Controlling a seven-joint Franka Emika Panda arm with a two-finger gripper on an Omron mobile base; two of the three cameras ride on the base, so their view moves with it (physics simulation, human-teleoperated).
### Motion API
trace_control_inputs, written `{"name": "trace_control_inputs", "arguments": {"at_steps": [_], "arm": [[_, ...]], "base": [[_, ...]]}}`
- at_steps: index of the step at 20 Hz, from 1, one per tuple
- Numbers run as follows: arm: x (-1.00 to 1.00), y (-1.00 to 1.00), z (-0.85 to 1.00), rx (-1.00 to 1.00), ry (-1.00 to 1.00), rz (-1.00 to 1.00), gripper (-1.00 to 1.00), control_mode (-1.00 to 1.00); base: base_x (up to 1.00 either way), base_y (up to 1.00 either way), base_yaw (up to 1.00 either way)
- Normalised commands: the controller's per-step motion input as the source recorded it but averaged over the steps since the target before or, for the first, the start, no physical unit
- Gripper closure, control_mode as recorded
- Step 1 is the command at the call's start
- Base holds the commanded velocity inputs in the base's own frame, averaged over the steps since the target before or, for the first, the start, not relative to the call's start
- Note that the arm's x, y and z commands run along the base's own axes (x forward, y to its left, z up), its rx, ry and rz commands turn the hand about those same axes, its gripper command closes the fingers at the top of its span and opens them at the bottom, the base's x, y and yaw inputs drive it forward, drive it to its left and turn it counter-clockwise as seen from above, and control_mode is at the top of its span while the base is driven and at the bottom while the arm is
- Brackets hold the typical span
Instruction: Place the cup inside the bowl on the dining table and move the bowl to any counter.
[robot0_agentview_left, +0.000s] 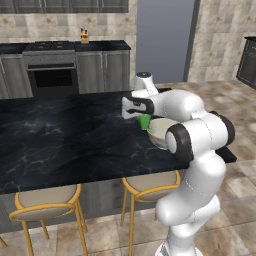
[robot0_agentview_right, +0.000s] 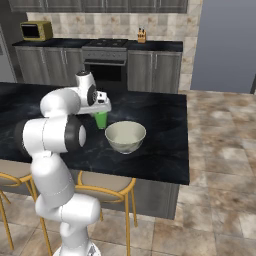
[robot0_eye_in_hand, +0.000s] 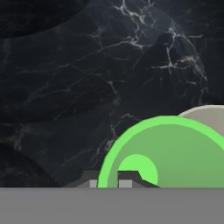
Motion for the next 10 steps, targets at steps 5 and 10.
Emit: {"name": "trace_control_inputs", "arguments": {"at_steps": [5,10], "arm": [[-0.07,-0.6,0.03,0.02,0.0,0.0,1.0,-1.0],[-0.08,-0.5,0.21,0.05,-0.02,0.01,1.0,-1.0]], "base": [[0.0,0.0,0.0],[0.0,0.0,0.0]]}}
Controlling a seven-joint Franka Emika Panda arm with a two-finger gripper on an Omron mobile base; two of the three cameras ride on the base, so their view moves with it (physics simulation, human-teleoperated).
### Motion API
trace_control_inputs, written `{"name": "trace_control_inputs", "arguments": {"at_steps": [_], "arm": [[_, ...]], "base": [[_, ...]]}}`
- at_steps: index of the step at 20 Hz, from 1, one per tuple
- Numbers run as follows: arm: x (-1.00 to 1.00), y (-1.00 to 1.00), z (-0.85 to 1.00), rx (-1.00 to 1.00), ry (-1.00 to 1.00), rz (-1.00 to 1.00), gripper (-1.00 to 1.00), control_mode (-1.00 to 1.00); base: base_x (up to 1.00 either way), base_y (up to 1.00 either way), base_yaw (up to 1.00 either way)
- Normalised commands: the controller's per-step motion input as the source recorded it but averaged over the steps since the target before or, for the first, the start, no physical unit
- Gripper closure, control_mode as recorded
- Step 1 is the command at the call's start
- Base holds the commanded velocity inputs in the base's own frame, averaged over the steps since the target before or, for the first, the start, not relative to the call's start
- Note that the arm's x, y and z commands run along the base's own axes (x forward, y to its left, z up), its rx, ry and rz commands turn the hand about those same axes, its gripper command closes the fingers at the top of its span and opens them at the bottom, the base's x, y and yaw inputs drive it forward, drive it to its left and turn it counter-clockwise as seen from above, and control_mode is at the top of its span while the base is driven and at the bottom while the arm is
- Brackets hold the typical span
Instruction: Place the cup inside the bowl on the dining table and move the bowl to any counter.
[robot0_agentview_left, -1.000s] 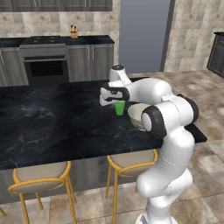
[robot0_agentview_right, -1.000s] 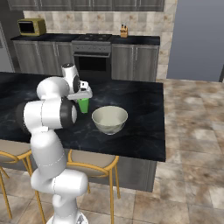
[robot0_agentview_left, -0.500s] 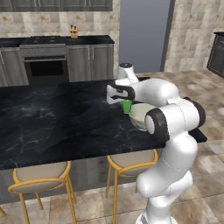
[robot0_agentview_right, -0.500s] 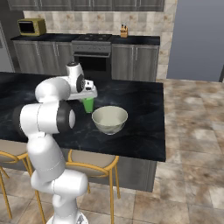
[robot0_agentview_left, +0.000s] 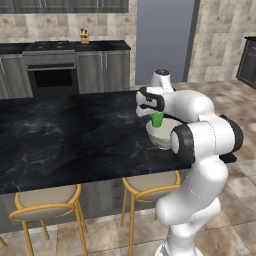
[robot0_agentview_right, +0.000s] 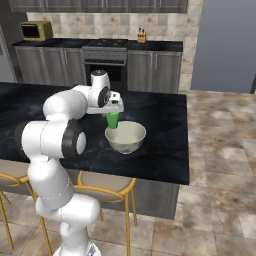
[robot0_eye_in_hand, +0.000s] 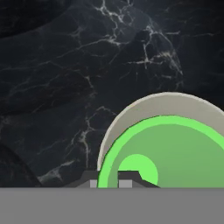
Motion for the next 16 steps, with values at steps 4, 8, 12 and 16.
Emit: {"name": "trace_control_inputs", "arguments": {"at_steps": [4,8,12,16], "arm": [[-0.02,-0.39,0.02,0.04,0.0,0.03,1.0,-1.0],[0.0,-0.28,-0.01,0.0,0.0,0.04,1.0,-1.0],[0.0,-0.23,-0.07,0.0,0.0,0.05,1.0,-1.0],[0.0,-0.17,-0.15,0.0,0.0,0.04,1.0,-1.0]], "base": [[0.0,0.0,0.0],[0.0,0.0,0.0],[0.0,0.0,0.0],[0.0,0.0,0.0]]}}
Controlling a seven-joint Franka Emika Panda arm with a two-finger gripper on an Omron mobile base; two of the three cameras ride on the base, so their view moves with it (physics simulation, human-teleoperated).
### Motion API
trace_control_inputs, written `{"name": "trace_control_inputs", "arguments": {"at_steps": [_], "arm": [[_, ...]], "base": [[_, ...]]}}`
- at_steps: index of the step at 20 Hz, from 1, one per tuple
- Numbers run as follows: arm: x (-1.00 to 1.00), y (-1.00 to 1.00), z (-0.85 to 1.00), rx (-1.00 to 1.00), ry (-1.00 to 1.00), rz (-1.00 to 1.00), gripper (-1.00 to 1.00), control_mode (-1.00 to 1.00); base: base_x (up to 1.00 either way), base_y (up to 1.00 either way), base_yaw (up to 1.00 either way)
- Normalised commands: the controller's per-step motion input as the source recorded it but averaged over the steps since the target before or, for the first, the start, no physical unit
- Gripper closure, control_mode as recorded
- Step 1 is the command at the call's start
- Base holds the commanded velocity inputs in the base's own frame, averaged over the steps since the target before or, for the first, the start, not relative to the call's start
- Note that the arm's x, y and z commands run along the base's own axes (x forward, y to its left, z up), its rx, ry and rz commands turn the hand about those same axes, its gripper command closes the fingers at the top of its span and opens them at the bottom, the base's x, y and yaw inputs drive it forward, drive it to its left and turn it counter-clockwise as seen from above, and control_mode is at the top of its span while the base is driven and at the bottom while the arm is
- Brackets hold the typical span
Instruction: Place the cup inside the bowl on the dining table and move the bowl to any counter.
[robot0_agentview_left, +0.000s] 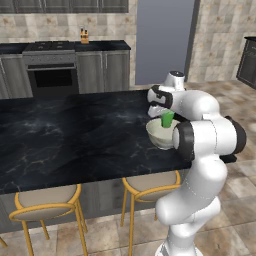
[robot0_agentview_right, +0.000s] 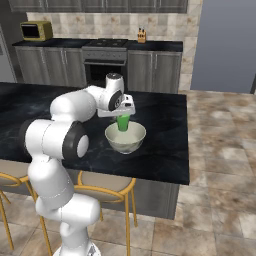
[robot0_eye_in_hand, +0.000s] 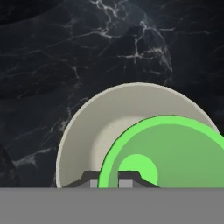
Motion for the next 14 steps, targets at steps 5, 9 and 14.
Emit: {"name": "trace_control_inputs", "arguments": {"at_steps": [5,9,14], "arm": [[0.0,-0.12,-0.24,0.0,0.0,0.04,1.0,-1.0],[0.0,-0.06,-0.26,0.0,0.0,0.04,1.0,-1.0],[0.0,0.0,-0.24,0.0,0.0,0.04,1.0,-1.0]], "base": [[0.0,0.0,0.0],[0.0,0.0,0.0],[0.0,0.0,0.0]]}}
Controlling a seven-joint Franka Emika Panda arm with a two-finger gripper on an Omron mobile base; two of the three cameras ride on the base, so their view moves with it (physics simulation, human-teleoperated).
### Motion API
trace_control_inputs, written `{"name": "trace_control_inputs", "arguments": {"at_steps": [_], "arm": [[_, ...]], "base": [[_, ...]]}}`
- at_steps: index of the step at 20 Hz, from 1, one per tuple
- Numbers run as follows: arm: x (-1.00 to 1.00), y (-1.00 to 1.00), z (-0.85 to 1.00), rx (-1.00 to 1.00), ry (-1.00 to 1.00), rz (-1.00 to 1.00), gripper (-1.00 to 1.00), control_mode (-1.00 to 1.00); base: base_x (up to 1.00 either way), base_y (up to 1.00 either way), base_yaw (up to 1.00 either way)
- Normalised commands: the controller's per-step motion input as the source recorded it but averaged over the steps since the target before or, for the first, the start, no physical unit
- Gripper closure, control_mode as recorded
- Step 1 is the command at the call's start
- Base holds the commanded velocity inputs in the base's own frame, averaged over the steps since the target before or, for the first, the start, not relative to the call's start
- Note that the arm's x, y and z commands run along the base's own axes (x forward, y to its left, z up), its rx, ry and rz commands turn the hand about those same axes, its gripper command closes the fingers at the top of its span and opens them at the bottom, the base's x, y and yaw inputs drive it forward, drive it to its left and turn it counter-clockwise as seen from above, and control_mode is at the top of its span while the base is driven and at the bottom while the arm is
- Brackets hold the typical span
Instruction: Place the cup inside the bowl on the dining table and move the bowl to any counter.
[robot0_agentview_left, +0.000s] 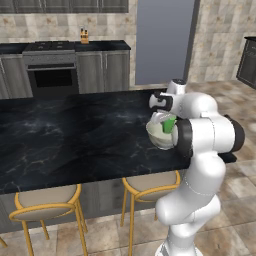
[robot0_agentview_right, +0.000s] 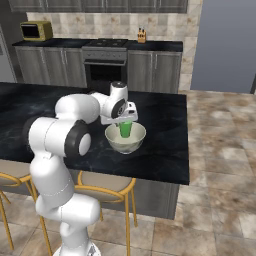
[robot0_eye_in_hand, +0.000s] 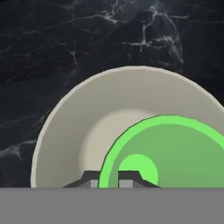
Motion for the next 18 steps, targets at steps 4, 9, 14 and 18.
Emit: {"name": "trace_control_inputs", "arguments": {"at_steps": [4,9,14,18], "arm": [[0.0,0.0,-0.23,0.0,0.0,0.04,1.0,-1.0],[0.0,0.0,-0.22,0.0,0.0,0.04,1.0,-1.0],[0.0,0.0,-0.23,0.0,0.0,0.04,1.0,-1.0],[0.0,0.0,-0.16,0.0,0.0,0.04,1.0,-1.0]], "base": [[0.0,0.0,0.0],[0.0,0.0,0.0],[0.0,0.0,0.0],[0.0,0.0,0.0]]}}
